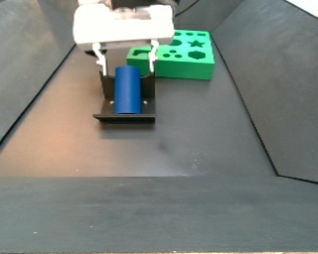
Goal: Pick up the oval object. Move up. Place the oval object on the fixture. Regrasp the oval object. Move to above the board. Insert the oval object.
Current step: Regrasp the oval object, then move to above the board.
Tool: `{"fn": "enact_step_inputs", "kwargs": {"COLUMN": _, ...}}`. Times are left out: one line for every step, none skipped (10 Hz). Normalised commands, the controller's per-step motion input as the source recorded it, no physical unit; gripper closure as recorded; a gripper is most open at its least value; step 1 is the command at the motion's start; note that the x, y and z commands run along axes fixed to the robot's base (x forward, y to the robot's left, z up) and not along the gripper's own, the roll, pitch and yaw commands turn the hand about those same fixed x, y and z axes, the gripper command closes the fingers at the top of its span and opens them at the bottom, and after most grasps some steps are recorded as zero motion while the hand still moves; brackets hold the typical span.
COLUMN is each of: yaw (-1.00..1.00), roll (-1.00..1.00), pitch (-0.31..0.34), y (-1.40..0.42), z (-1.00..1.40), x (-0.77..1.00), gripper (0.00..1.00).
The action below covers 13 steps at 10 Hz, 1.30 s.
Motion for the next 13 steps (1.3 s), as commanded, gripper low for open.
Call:
{"fn": "enact_step_inputs", "kwargs": {"yaw": -0.02, "roll": 0.07, "pitch": -0.017, "y": 0.0, "z": -0.53, "x": 0.09, "gripper": 0.0}}
{"fn": "enact_step_inputs", "kwargs": {"yaw": -0.01, "roll": 0.07, "pitch": 0.005, "y": 0.0, "z": -0.35, "x": 0.08, "gripper": 0.0}}
{"fn": "enact_step_inputs", "kwargs": {"yaw": 0.0, "roll": 0.06, "pitch": 0.028, "y": -0.01, "z": -0.24, "x": 0.06, "gripper": 0.0}}
{"fn": "enact_step_inputs", "kwargs": {"yaw": 0.0, "roll": 0.06, "pitch": 0.032, "y": -0.02, "z": -0.2, "x": 0.02, "gripper": 0.0}}
{"fn": "enact_step_inputs", "kwargs": {"yaw": 0.01, "roll": 0.06, "pitch": 0.029, "y": -0.02, "z": -0.19, "x": 0.02, "gripper": 0.0}}
{"fn": "enact_step_inputs", "kwargs": {"yaw": 0.01, "roll": 0.06, "pitch": 0.029, "y": -0.02, "z": -0.19, "x": 0.02, "gripper": 0.0}}
{"fn": "enact_step_inputs", "kwargs": {"yaw": 0.01, "roll": 0.06, "pitch": 0.029, "y": -0.02, "z": -0.19, "x": 0.02, "gripper": 0.0}}
{"fn": "enact_step_inputs", "kwargs": {"yaw": 0.0, "roll": 0.0, "pitch": 0.0, "y": 0.0, "z": 0.0, "x": 0.0, "gripper": 1.0}}
{"fn": "enact_step_inputs", "kwargs": {"yaw": -0.16, "roll": -0.18, "pitch": -0.309, "y": 0.19, "z": 1.0, "x": -0.06, "gripper": 1.0}}
{"fn": "enact_step_inputs", "kwargs": {"yaw": -0.17, "roll": -0.19, "pitch": -0.302, "y": 0.19, "z": 1.0, "x": -0.07, "gripper": 1.0}}
{"fn": "enact_step_inputs", "kwargs": {"yaw": -0.2, "roll": -0.19, "pitch": -0.288, "y": 0.18, "z": 1.0, "x": -0.08, "gripper": 1.0}}
{"fn": "enact_step_inputs", "kwargs": {"yaw": -0.24, "roll": -0.19, "pitch": -0.236, "y": 0.17, "z": 1.0, "x": -0.09, "gripper": 1.0}}
{"fn": "enact_step_inputs", "kwargs": {"yaw": -0.27, "roll": -0.16, "pitch": -0.145, "y": 0.17, "z": 1.0, "x": -0.09, "gripper": 1.0}}
